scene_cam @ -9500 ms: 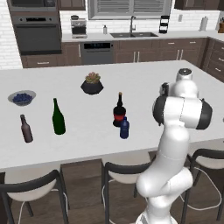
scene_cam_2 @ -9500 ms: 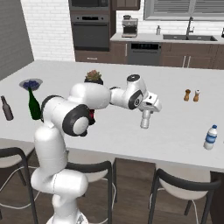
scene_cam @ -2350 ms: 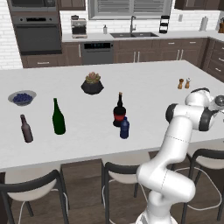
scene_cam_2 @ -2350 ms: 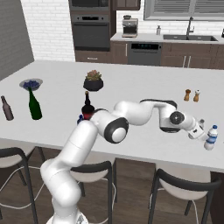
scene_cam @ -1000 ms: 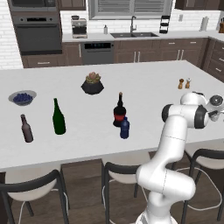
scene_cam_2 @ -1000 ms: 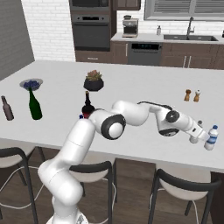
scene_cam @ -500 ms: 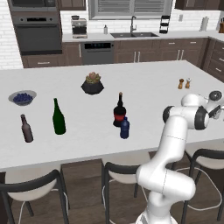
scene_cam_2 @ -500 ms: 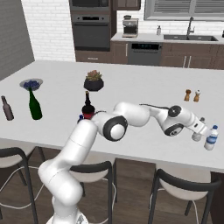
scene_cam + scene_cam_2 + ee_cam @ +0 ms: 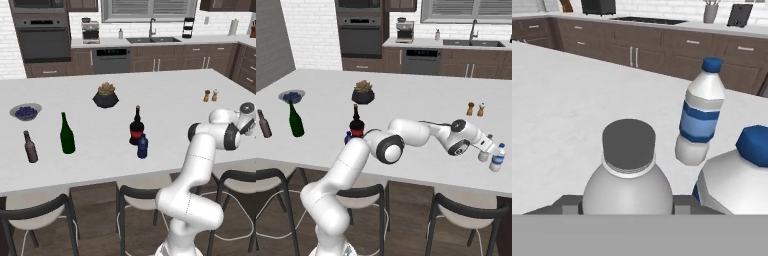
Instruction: Move the plastic bottles in the middle to the plastics group, and the glass bottles in the middle to the glass group.
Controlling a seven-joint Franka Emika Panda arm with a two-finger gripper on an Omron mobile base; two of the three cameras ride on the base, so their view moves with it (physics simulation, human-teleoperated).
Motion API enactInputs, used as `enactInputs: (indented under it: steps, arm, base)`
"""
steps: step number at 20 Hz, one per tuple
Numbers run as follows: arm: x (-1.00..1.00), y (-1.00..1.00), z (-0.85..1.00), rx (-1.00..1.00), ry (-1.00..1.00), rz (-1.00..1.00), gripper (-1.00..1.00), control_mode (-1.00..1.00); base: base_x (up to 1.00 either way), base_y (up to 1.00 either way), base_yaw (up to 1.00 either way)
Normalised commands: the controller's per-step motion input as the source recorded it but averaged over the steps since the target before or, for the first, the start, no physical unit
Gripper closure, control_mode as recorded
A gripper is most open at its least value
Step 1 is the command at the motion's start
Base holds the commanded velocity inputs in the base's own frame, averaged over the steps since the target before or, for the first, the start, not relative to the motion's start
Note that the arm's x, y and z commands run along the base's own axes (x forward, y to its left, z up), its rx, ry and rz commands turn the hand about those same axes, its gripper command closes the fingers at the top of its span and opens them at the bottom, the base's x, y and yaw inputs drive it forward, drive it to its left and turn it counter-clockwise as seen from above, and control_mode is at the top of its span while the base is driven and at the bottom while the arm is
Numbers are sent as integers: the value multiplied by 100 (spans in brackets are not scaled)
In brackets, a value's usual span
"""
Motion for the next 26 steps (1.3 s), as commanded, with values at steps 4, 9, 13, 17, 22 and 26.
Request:
enactInputs:
  steps: [4, 9, 13, 17, 22, 26]
  arm:
    - [-8, -5, -21, 0, 0, 0, 100, -100]
    - [-3, -3, -24, 0, 0, 0, 100, -100]
    - [0, 0, -3, 0, 0, 0, 100, -100]
    - [0, 0, 0, 0, 0, 0, 100, -100]
    - [0, 0, 0, 0, 0, 0, -100, -100]
    - [0, 0, 0, 0, 0, 0, -100, -100]
  base:
    - [0, 0, 0]
    - [0, 0, 0]
    - [0, 0, 0]
    - [0, 0, 0]
    - [0, 0, 0]
    - [0, 0, 0]
